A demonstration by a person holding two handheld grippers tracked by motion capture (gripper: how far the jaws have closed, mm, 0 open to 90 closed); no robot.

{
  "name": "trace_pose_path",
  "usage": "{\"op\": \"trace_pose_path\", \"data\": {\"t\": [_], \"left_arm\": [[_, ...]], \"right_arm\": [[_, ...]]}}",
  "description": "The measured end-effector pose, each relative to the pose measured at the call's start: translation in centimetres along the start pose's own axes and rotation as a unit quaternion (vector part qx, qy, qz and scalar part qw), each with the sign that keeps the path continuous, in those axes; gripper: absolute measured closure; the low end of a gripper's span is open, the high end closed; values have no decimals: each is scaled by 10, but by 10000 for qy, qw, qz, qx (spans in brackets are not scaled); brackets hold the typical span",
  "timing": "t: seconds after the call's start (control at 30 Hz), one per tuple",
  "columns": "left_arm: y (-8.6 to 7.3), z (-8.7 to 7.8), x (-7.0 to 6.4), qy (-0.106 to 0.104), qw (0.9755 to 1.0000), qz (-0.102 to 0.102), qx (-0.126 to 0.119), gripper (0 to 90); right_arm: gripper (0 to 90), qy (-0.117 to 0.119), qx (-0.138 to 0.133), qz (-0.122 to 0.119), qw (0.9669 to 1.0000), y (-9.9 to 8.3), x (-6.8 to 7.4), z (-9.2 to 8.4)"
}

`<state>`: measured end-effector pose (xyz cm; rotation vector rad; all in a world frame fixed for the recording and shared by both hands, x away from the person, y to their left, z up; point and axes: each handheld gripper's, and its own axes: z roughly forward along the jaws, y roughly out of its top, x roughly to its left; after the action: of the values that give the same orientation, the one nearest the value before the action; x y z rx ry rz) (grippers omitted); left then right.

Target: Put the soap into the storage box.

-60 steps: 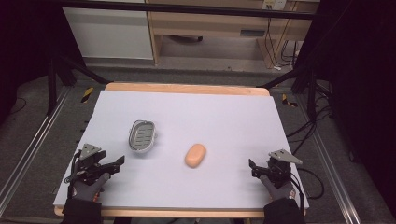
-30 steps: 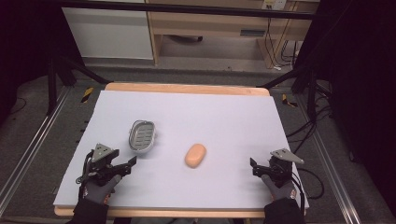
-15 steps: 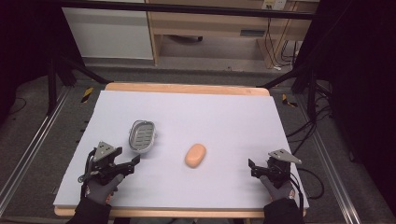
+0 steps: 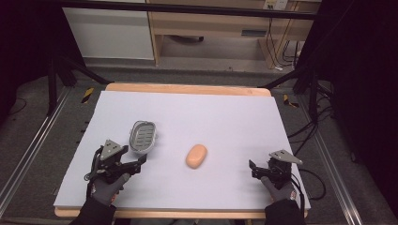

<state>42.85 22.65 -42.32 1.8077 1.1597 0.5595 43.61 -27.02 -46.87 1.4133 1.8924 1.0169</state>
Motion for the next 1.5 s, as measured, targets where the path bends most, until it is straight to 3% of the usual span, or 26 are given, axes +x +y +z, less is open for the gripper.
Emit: {"op": "trace_pose_path", "data": {"t": [0.27, 0.63, 1.5], "left_arm": [[6, 2, -10, -150, 9997, 174, 54, 192], [21, 6, -17, -229, 9994, 251, -2, 188], [44, 38, -52, -466, 9978, 473, 70, 182]], "right_arm": [[63, -64, 7, 21, 10000, 0, 0, -1], [63, -44, -11, 6, 10000, 0, 0, -3], [62, -27, -20, 35, 10000, 1, 1, -3]]}}
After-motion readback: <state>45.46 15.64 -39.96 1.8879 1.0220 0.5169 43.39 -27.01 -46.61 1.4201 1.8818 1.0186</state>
